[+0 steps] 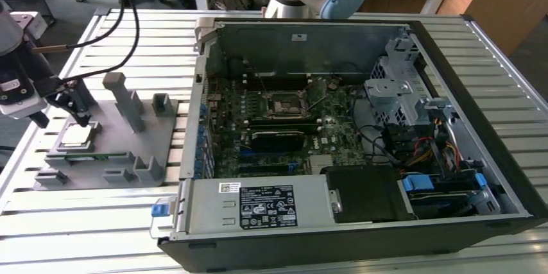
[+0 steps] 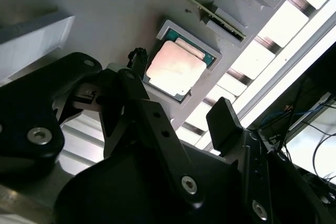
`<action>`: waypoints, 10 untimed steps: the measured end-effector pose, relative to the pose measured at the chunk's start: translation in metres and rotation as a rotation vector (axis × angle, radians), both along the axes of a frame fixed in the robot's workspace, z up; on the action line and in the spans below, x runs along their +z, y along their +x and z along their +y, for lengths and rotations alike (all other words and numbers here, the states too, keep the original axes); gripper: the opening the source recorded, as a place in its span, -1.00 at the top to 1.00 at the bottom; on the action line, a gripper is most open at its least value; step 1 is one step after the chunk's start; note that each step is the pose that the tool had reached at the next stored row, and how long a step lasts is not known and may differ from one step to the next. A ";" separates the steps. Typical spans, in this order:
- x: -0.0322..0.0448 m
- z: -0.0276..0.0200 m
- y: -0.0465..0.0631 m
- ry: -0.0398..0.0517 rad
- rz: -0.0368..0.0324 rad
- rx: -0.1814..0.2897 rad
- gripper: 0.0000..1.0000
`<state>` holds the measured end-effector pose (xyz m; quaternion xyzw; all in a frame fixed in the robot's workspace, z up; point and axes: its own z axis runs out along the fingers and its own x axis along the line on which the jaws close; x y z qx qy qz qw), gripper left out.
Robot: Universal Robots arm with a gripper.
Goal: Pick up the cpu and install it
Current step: 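Pick up the cpu and move it towards the insertion slot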
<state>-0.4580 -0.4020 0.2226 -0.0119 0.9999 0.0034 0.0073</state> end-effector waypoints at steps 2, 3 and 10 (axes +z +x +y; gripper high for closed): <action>-0.0019 0.0005 0.000 -0.0002 -0.0001 0.000 -0.44; -0.0031 0.0006 0.000 -0.0001 0.0000 0.000 -0.44; -0.0109 0.0010 0.000 -0.0051 -0.0015 -0.013 -0.44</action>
